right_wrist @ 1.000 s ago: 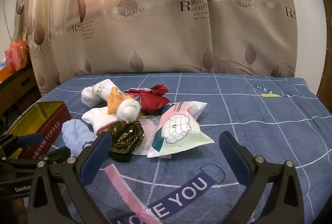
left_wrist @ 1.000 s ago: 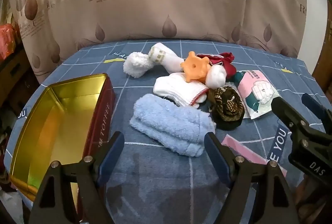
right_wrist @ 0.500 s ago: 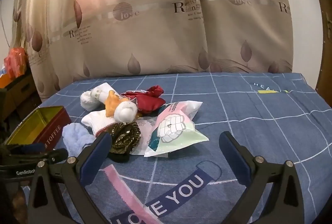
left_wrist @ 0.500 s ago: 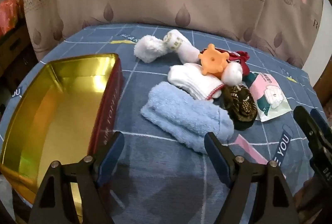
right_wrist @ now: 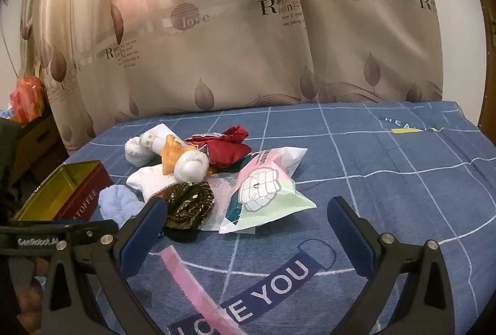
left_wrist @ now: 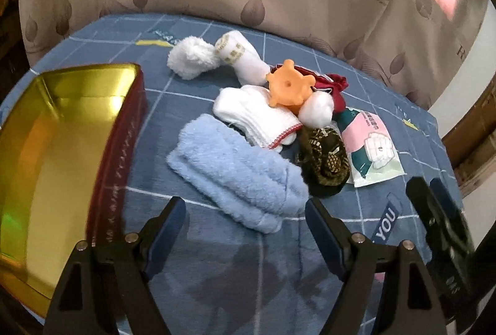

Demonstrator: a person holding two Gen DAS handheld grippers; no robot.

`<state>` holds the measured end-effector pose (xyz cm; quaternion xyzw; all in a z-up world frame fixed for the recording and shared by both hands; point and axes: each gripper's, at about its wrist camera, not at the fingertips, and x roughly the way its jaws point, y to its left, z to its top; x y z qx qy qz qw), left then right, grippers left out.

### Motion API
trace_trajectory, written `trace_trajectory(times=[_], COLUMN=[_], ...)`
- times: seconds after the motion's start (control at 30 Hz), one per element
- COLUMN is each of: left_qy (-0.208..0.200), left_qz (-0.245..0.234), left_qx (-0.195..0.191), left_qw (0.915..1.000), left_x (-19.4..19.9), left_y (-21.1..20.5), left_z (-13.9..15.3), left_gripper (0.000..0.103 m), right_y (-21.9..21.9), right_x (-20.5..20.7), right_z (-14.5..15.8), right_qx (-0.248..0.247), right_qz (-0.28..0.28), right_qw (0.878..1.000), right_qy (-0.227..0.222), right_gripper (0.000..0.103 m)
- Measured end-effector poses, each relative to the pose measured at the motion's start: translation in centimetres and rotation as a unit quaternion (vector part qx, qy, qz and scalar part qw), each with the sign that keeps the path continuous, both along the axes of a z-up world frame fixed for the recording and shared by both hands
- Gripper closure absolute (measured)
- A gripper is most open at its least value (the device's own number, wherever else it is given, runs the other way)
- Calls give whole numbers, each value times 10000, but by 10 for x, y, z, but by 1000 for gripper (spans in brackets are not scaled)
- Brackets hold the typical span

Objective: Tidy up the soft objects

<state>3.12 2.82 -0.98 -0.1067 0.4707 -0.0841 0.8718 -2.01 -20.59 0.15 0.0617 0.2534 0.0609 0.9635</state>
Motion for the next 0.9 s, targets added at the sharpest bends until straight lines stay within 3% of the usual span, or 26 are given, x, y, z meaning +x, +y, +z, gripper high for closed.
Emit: trace_trajectory(times=[0.23, 0.47, 0.57, 0.77, 0.8, 0.83, 0.9], left_qy=[102, 437, 530, 346, 267, 212, 168], left_qz=[205, 509, 571, 563, 571, 581, 418], left_qx=[27, -233, -170, 25, 32, 31, -196], left_qw=[9997, 9975, 9968, 9978, 9980, 9981, 9988], left_x=[14, 24, 29, 26, 24, 22, 20], left_y=[-10, 1, 2, 0, 0, 1, 2], left_z=[1, -16, -22, -25, -25, -25, -26], left_gripper=[21, 21, 21, 22, 37, 61, 72], right_y=[-3, -5, -6, -6, -6, -7, -9], right_x=[1, 2, 3, 4, 5, 5, 6], right_z=[0, -1, -2, -2, -2, -3, -4], right_qx=[123, 244, 281, 324, 341, 366, 429], right_qz=[70, 128, 138, 153, 154, 150, 144], right_qw=[9999, 9996, 9995, 9993, 9992, 9991, 9988], right_qy=[25, 76, 106, 125, 134, 147, 173], right_gripper=[0, 0, 0, 0, 0, 0, 0])
